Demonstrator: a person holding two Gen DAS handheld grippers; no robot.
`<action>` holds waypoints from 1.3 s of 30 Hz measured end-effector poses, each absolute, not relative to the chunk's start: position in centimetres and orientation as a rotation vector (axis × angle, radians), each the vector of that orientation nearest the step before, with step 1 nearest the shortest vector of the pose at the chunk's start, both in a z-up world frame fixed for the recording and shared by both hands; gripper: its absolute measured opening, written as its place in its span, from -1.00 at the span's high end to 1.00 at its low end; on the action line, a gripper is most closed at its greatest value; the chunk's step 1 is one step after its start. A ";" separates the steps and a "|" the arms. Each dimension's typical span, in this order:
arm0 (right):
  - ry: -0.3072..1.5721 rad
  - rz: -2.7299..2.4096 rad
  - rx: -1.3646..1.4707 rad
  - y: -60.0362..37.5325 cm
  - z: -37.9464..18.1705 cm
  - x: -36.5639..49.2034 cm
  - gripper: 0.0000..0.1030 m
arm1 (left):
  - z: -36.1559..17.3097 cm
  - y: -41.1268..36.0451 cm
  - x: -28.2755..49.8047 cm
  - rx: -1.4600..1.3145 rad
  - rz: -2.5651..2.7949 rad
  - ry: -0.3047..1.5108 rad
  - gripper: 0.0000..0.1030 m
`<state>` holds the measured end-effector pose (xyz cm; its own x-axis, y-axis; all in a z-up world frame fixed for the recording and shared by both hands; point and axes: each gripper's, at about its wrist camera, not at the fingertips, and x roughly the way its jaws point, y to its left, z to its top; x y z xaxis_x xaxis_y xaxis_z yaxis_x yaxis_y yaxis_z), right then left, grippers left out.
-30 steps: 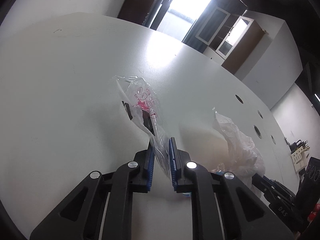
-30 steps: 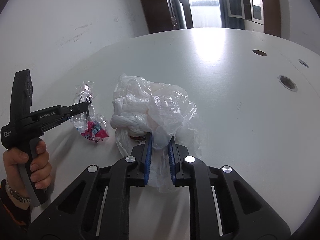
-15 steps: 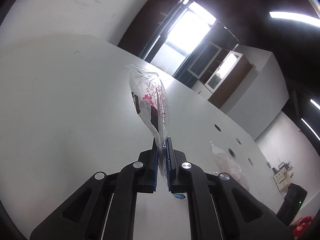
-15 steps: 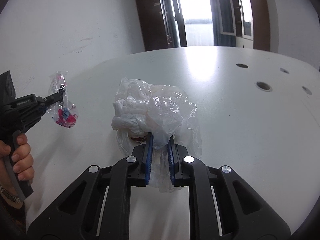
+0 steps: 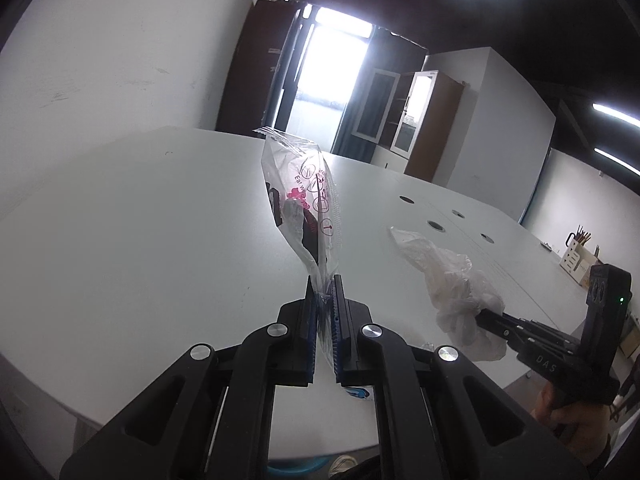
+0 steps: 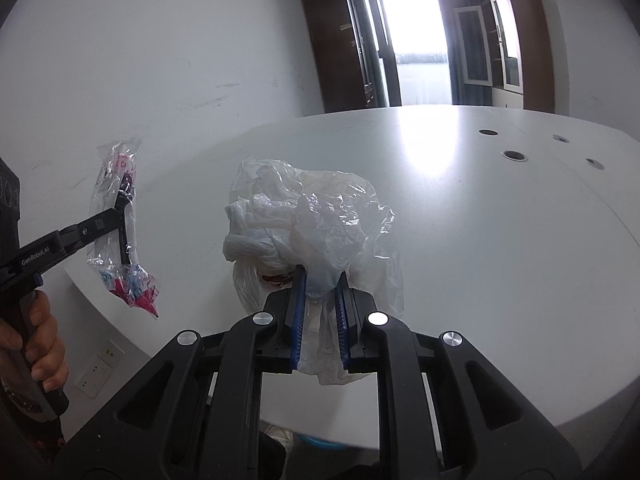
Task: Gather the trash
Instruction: 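Lift the wrapper and white bag and carry them down over the wastebasket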
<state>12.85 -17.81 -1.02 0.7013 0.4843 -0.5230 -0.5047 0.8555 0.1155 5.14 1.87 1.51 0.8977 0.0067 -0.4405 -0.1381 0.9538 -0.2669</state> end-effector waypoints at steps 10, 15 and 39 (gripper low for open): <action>0.590 0.568 -0.097 -19.5 -2.5 5.6 0.75 | -2.4 0.1 -2.3 -0.255 0.048 0.485 0.90; 0.651 0.592 -0.149 -19.1 -5.7 2.7 0.75 | -6.2 -0.2 -4.0 -0.261 0.045 0.568 0.90; 0.967 0.591 -0.270 -15.3 -19.8 2.4 0.77 | -20.9 -1.7 -0.7 -0.225 0.044 0.971 0.90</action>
